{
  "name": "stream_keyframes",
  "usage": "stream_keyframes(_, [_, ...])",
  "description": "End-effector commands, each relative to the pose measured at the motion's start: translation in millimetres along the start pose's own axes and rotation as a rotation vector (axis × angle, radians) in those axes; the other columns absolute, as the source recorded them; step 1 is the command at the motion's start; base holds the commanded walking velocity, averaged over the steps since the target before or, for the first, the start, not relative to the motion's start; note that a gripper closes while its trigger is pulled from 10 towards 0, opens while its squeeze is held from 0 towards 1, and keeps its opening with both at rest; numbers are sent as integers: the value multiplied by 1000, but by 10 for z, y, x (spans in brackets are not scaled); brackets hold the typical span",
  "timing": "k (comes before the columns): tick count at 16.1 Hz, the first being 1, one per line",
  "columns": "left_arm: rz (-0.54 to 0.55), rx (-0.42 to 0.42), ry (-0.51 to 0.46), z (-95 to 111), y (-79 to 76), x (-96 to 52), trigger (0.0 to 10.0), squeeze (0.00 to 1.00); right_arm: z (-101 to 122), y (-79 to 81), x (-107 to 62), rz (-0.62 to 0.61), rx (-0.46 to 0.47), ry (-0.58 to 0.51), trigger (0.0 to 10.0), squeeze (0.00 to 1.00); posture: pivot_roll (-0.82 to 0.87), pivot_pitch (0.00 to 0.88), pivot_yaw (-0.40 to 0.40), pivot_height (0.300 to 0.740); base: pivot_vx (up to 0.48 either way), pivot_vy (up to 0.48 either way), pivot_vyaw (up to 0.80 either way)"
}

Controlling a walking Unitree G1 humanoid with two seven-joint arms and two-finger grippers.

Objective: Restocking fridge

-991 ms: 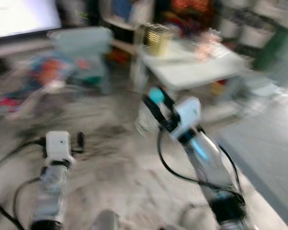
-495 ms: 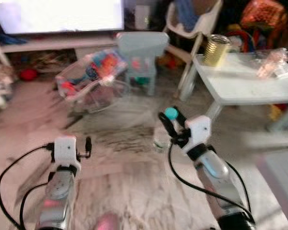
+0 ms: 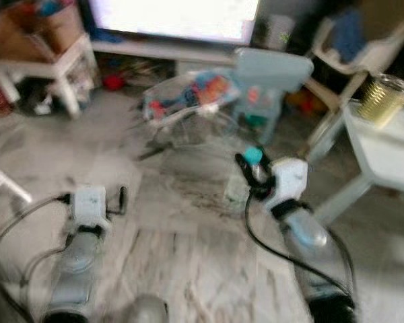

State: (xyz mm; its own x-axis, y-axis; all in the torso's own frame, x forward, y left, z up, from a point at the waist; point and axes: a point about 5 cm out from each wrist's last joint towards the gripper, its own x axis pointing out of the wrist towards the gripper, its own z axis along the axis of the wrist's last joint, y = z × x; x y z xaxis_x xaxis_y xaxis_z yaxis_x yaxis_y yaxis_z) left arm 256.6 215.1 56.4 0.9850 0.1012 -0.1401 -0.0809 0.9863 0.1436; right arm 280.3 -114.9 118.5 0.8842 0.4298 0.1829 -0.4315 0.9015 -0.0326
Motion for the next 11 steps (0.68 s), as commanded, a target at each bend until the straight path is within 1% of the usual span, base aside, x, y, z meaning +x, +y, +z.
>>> stream_keyframes(1, [-9,-4,-8,17,-61,5,10000,0,24,-51,-20,-8,-14,-6,10000,0,93,21,-52,740,0,0,800])
stream_keyframes(3, [7,-7,-2,-9,-18,-17,10000,0,6,-71,-33,-34,9,-1,10000,0,92,21,-51,740,0,0,800])
stream_keyframes(6, [11,-27,-11,1,3,-47,10000,0,-20,-96,-45,-55,8,7,10000,0,95,22,-50,740,0,0,800])
stream_keyframes(8, [-27,-67,-34,40,-60,-58,10000,0,-58,-142,-68,-104,16,25,10000,0,95,22,-51,740,0,0,800])
stream_keyframes(10, [-50,-58,-34,32,-118,-67,10000,0,-72,-156,-60,-116,24,29,10000,0,96,23,-50,740,0,0,800])
stream_keyframes(11, [-44,-58,-29,15,-105,-59,10000,0,-66,-160,-46,-117,24,26,10000,0,96,24,-49,740,0,0,800])
